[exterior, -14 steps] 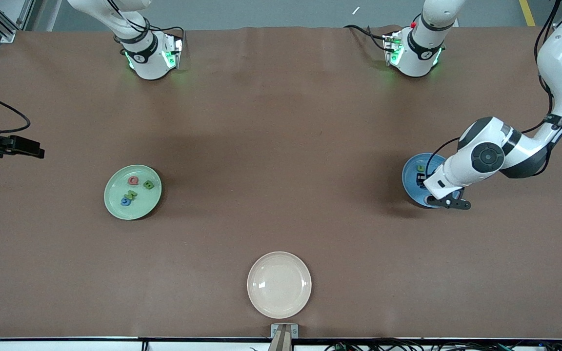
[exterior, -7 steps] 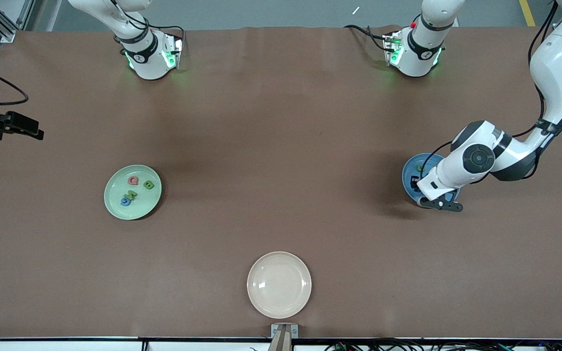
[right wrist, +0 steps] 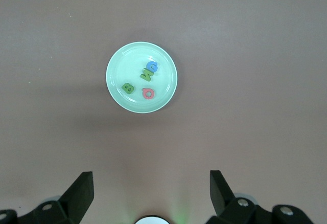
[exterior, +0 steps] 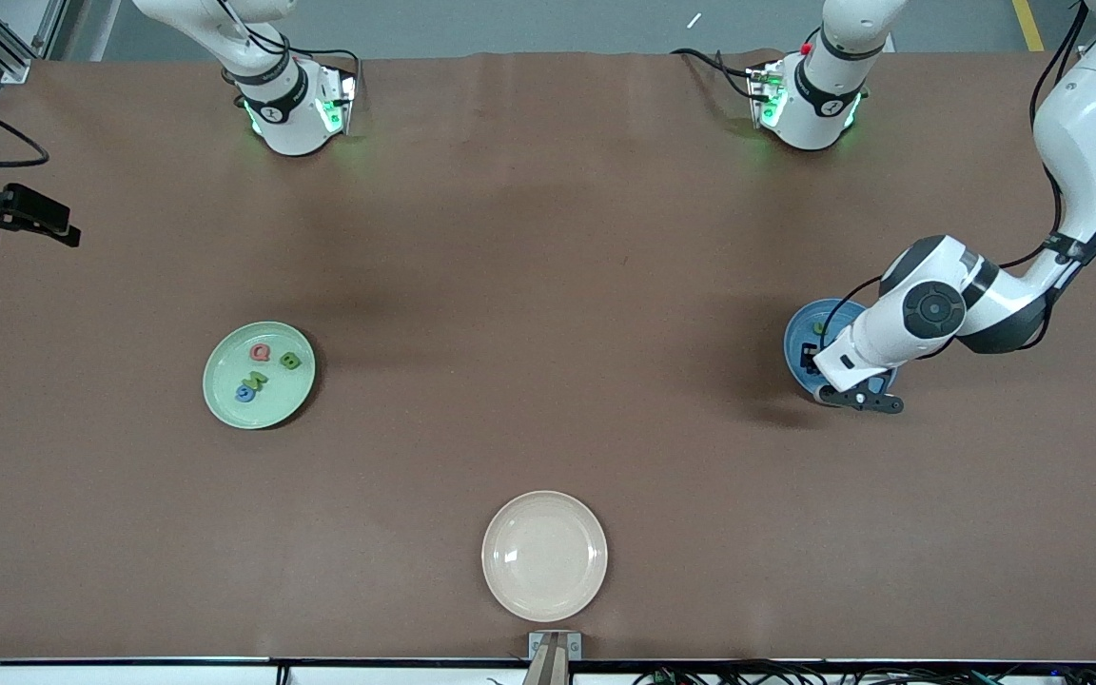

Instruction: Sort upper and lower case letters into plates

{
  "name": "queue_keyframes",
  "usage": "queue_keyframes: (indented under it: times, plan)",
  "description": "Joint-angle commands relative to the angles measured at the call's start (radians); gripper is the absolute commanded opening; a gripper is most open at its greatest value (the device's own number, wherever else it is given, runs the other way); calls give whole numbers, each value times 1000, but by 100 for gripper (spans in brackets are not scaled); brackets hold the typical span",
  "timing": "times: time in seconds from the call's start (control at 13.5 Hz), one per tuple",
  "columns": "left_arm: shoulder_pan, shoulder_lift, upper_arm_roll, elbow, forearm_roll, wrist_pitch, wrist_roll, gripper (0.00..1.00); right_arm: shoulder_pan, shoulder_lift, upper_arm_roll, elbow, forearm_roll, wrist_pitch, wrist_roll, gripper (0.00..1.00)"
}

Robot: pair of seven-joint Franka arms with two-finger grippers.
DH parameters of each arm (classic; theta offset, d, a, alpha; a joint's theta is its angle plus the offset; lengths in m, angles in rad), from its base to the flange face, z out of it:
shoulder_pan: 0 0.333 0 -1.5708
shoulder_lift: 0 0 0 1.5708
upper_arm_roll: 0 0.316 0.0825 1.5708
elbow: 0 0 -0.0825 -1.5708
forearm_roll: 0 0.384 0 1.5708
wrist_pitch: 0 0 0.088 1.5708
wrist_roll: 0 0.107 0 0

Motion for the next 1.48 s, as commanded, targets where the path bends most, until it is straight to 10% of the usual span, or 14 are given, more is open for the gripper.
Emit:
queue_keyframes:
  times: [0.0, 0.96, 1.26, 1.41]
  plan:
    - [0, -18, -4, 8, 4, 0, 2, 98, -25, -55, 23, -60, -3, 13, 12, 100]
    - [37, -31, -63, 37, -35, -70, 11, 99, -22, -101, 23, -61, -1, 9, 11, 100]
    - [-23, -151, -44, 65, -318, -71, 153, 99, -27, -110, 17, -61, -3, 0, -3, 100]
    - [-160, -264, 108, 80, -488, -76, 267, 99, -27, -110, 16, -63, -3, -2, -4, 100]
